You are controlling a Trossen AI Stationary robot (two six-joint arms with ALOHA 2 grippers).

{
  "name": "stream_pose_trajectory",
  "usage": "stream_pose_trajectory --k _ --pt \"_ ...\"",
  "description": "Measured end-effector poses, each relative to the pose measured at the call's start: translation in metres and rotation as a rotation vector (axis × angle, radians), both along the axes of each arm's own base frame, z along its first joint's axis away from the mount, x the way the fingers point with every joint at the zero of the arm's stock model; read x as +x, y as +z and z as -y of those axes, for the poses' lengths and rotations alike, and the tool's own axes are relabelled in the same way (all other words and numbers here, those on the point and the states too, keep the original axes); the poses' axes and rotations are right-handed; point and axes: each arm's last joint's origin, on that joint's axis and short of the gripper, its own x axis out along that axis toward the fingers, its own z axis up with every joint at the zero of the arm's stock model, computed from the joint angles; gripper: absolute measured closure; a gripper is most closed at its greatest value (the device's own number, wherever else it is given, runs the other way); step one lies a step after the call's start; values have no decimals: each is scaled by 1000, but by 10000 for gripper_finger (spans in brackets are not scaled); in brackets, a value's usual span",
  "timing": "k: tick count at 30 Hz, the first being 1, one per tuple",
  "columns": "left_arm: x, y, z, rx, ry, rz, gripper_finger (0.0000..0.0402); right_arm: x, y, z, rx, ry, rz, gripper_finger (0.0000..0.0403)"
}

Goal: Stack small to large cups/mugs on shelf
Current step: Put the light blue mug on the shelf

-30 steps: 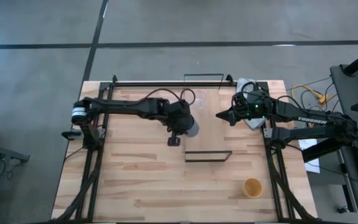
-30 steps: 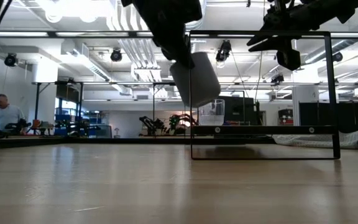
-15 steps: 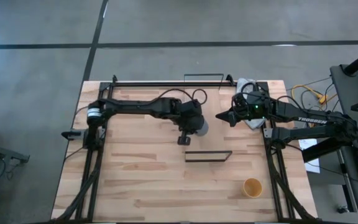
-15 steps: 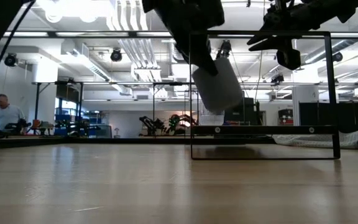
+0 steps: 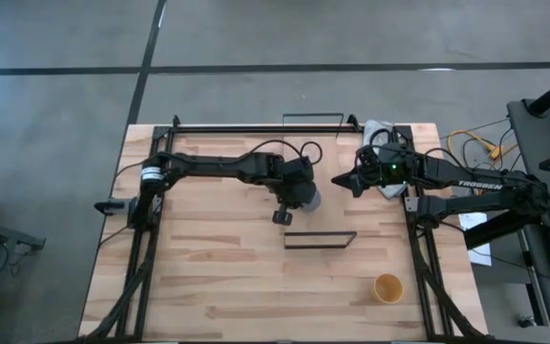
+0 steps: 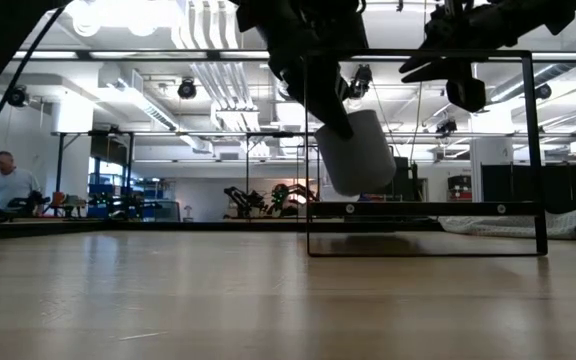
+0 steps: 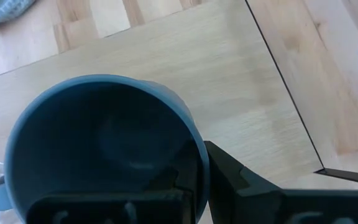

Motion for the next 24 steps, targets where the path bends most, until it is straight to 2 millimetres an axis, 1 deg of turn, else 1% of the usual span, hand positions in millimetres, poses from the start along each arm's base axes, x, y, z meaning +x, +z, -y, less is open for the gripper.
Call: stream_pose_trajectory --k 5,10,24 --pt "0 1 0 0 1 2 400 -1 -2 0 -10 8 -28 349" --pt "0 -3 0 -6 8 -9 400 -2 -4 -1 -12 11 -46 349" --pt "0 -9 -4 -12 25 -16 400 -1 -5 0 -20 -3 -57 349"
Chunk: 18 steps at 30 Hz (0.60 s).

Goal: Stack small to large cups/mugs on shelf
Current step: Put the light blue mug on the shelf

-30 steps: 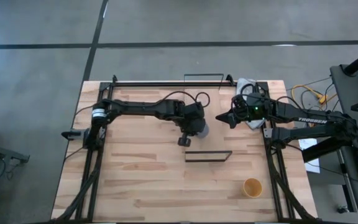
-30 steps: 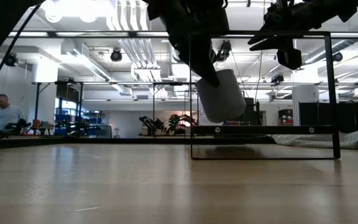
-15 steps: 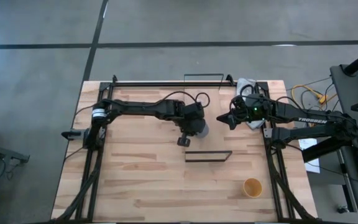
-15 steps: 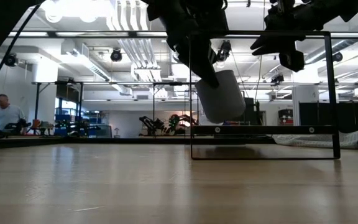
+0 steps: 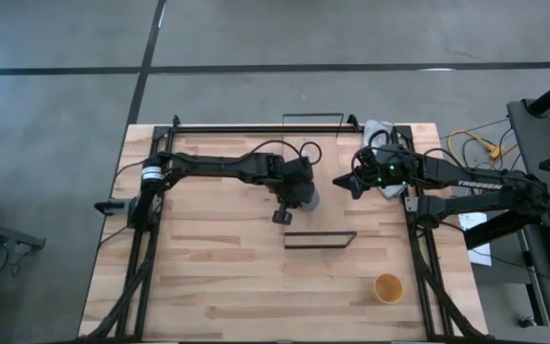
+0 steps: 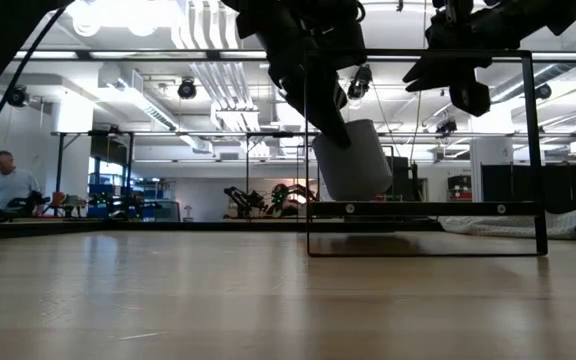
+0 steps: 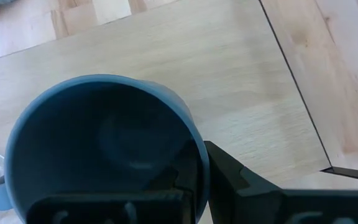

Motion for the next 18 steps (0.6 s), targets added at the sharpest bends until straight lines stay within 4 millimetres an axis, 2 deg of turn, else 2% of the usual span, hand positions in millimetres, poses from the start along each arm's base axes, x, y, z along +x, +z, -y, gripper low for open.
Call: stream_pose_trajectory --k 18 --pt "0 -3 -6 17 54 5 400 2 -7 1 56 -61 -41 349"
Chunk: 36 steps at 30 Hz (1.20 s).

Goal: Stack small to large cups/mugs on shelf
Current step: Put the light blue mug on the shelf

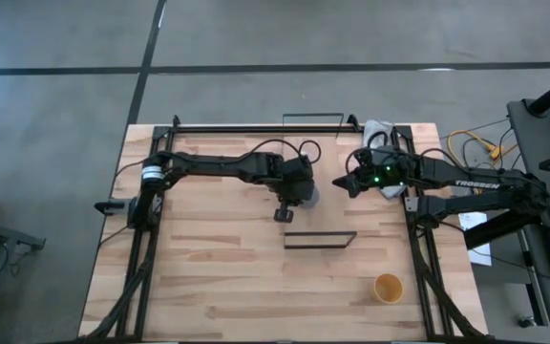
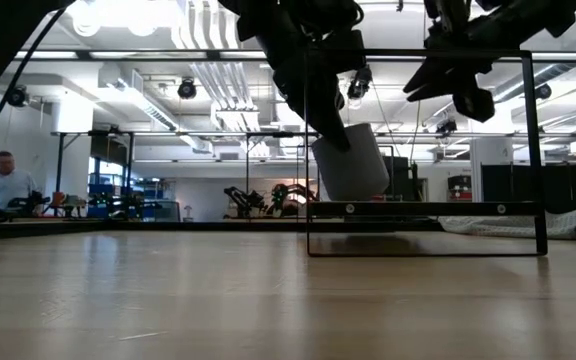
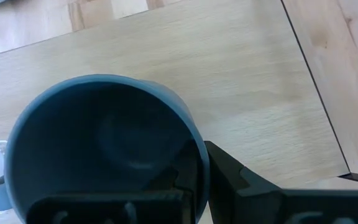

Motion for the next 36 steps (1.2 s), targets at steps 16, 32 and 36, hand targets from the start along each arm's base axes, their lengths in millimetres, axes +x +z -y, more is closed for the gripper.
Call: stream_pose_trajectory --k 16,32,36 --pt "2 -2 -2 -11 24 21 400 3 -12 0 44 -26 3 349" --pt "4 -4 -3 -8 27 54 373 5 -8 0 75 -35 47 349" --pt "4 -10 -3 -8 27 53 344 7 -5 0 75 -34 81 349"
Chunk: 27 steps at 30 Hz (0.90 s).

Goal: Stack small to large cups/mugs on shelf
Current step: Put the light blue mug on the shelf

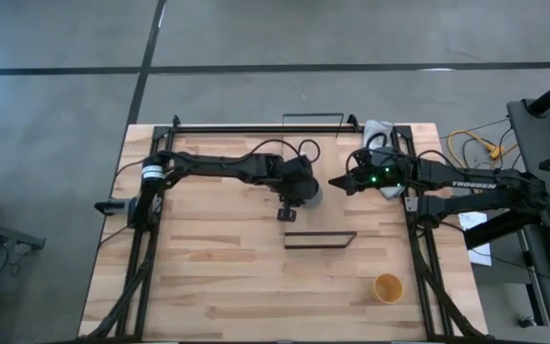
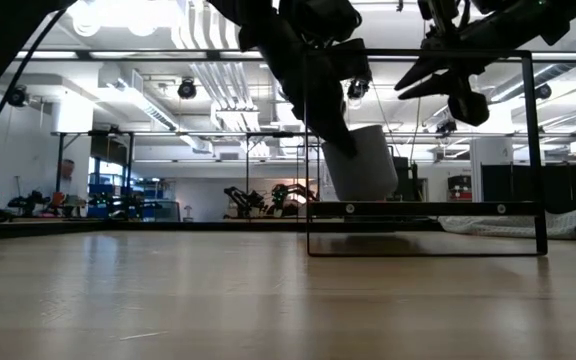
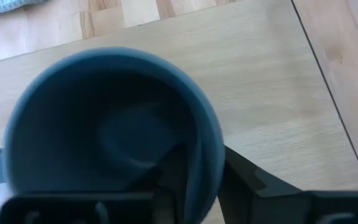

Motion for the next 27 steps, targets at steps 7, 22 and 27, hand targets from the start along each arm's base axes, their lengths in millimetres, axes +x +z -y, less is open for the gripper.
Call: stream_pose_trajectory --k 7,22,27 --pt "2 -2 0 4 2 29 334 0 0 0 0 0 0 349" --pt "3 0 -1 21 10 46 334 -2 -5 0 5 -2 -47 349" --pt "5 1 -1 28 6 66 334 -2 -5 0 -2 1 -48 349"
